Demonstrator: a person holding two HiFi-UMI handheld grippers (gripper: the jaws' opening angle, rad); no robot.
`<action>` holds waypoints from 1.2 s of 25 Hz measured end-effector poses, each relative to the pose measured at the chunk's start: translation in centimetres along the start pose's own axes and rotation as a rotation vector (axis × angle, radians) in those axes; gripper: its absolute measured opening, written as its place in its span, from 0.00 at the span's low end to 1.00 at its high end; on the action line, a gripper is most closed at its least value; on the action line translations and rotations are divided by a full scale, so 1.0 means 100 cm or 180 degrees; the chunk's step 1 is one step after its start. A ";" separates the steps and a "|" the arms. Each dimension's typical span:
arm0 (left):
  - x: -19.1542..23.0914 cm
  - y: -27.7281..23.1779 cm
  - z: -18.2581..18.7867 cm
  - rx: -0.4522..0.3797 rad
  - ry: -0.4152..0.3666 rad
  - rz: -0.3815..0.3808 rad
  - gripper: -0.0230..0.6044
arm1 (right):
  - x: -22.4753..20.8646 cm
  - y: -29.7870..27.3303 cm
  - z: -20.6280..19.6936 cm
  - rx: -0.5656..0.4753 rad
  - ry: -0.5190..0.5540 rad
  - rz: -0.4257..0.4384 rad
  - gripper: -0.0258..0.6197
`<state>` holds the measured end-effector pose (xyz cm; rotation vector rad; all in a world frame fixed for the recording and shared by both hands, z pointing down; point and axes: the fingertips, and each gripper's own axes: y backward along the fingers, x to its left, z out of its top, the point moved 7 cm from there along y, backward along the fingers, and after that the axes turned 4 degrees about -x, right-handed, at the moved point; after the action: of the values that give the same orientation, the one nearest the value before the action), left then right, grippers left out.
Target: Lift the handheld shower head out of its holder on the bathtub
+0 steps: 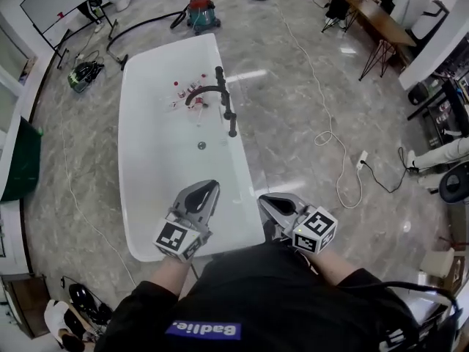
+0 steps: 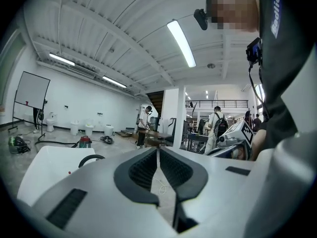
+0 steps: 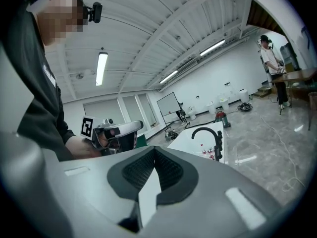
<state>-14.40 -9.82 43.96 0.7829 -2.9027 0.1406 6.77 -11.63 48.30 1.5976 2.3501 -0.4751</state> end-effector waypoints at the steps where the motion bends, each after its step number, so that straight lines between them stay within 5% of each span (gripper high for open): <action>1: 0.001 -0.010 -0.001 0.0001 -0.0020 0.0000 0.05 | -0.007 0.005 0.000 -0.0011 -0.0019 -0.0019 0.04; 13: 0.048 -0.127 -0.039 0.0307 -0.0264 -0.0013 0.06 | -0.088 0.050 -0.011 -0.0157 -0.0291 -0.0468 0.04; 30: 0.143 -0.271 -0.152 0.1007 -0.0322 0.0218 0.24 | -0.162 0.103 -0.059 0.0054 -0.0696 -0.0958 0.04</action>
<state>-11.40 -38.28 62.62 0.7532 -3.0455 0.5963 22.02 -19.45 58.80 1.1337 2.4261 -0.6945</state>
